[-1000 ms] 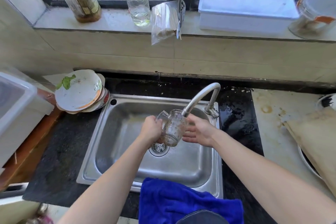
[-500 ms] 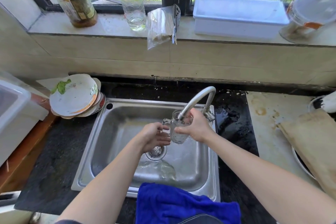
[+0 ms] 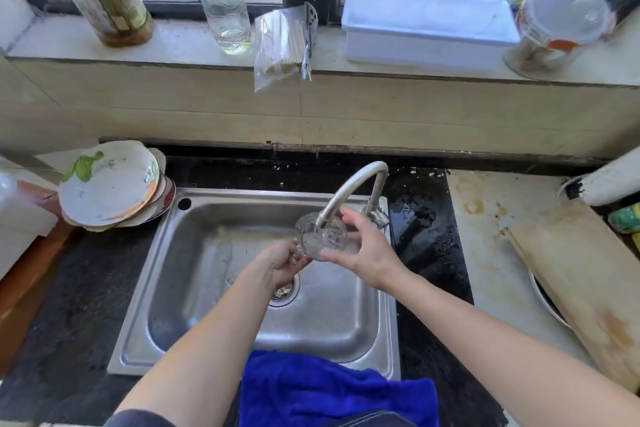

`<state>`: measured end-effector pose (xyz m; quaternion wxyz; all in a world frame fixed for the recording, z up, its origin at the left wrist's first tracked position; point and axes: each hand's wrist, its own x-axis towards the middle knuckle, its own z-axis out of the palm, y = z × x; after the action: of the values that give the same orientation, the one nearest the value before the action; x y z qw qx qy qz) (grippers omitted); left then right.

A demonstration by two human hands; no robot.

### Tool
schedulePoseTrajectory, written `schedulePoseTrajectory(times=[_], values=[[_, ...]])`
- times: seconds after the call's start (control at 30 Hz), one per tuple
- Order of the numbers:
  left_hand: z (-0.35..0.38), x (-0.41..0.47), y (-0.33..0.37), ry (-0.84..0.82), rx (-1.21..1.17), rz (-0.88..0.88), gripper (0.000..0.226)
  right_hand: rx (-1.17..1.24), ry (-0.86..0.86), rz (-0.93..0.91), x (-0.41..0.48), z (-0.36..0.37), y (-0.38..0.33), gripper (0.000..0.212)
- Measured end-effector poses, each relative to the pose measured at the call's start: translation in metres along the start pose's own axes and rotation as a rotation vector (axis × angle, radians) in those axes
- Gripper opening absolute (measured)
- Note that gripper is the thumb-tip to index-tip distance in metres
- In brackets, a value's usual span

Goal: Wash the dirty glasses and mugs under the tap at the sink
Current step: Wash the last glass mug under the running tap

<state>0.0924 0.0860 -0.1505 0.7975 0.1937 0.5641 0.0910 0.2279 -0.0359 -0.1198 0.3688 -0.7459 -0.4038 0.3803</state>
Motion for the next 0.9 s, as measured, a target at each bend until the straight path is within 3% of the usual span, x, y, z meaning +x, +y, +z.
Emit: schedulePoseTrajectory(times=[0.03,0.1,0.17,0.27,0.4,0.47,0.6,0.8,0.9], values=[[0.000,0.003,0.002,0.028,-0.003,0.045,0.038,-0.073,0.099,-0.060,-0.004,0.000,0.000,0.065],[-0.002,0.007,0.009,0.093,0.008,0.116,0.042,-0.332,0.261,-0.347,-0.010,0.000,0.004,0.034],[-0.002,0.011,0.014,0.147,0.044,0.163,0.046,-0.560,0.199,-0.532,-0.012,0.005,0.004,0.032],[0.007,0.009,0.013,0.147,0.082,0.197,0.049,-0.769,-0.015,-0.468,0.002,0.013,0.003,0.044],[0.011,0.002,0.013,-0.064,0.090,0.135,0.032,-0.839,-0.003,-0.523,0.018,0.015,0.000,0.022],[0.006,0.003,0.020,-0.112,0.089,0.052,0.017,-0.836,-0.051,-0.536,0.020,0.006,0.008,0.024],[0.019,0.018,0.026,-0.125,0.334,0.019,0.044,-0.914,-0.159,-0.555,0.026,0.004,0.014,0.046],[0.011,0.045,0.022,0.027,0.323,0.115,0.039,-0.924,-0.209,-0.534,0.021,0.017,0.013,0.059],[0.017,0.048,0.013,0.098,0.240,0.172,0.031,-1.017,-0.159,-0.452,0.031,0.029,0.001,0.050]])
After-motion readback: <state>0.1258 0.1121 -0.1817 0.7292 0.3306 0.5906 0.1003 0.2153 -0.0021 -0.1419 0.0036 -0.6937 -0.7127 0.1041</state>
